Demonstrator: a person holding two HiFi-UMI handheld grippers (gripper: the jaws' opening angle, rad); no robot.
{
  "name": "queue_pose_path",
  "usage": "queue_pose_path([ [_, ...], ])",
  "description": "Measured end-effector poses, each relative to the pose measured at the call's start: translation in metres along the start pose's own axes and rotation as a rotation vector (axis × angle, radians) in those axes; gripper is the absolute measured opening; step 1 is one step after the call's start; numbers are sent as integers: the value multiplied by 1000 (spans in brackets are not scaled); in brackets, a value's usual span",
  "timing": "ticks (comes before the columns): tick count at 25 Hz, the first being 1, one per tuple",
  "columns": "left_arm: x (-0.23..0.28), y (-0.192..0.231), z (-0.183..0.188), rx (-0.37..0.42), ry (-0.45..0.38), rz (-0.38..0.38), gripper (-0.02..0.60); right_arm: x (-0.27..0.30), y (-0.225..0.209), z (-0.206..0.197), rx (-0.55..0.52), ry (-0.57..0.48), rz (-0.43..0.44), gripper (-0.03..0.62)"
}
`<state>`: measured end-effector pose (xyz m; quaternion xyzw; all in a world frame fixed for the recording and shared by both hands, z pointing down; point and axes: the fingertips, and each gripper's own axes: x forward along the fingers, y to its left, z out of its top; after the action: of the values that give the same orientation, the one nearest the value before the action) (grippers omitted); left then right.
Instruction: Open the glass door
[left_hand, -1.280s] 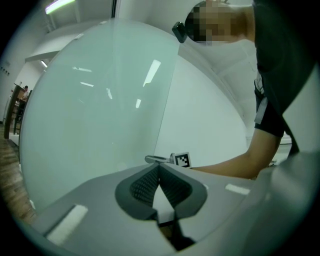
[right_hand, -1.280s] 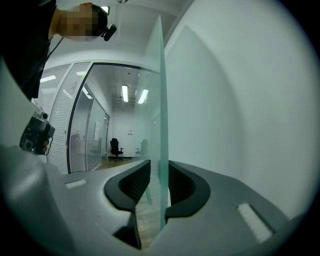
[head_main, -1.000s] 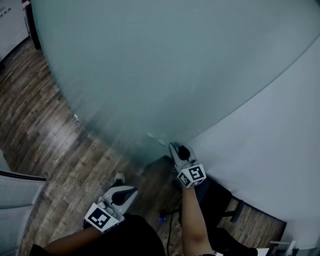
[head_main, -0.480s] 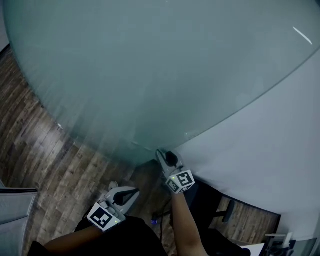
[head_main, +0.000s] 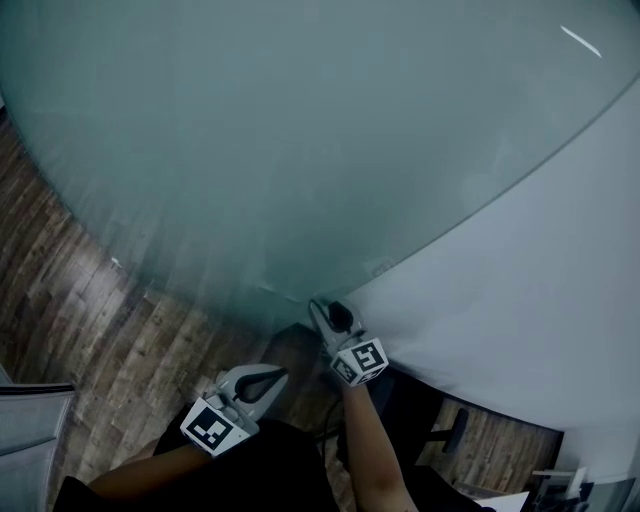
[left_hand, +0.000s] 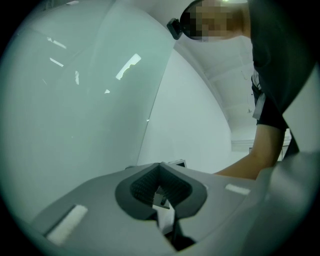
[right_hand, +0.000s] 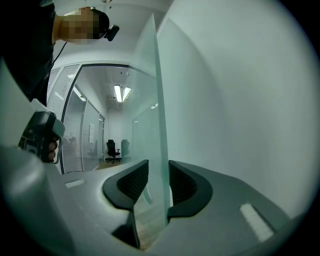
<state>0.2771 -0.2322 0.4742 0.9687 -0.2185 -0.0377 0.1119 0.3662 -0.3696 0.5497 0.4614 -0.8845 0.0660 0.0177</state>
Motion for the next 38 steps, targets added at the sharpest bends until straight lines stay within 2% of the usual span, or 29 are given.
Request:
queue_pose_path([
  [10,-7,29,13,30,-33,211,0,16,-11,3,-22,17,44,123],
  [13,-11,30,9,24,-42,249,0,20,-11,5,-27,10,58,123],
  [20,-5,21,5,32,-45,273,0,23,-11,8,-42,19,92,120],
  [26,2,31,-3,17,-41,293,0,26,-10,5,-59,20,134,114],
  [29,7,31,-1,36,-46,285,0,22,-12,5,-47,29,100,115],
  [33,11,29,8,54,-74,277,0,-7,-14,17,37,-15,6,115],
  [38,19,27,13,55,-85,264,0,-53,-2,44,-29,-53,-57,99],
])
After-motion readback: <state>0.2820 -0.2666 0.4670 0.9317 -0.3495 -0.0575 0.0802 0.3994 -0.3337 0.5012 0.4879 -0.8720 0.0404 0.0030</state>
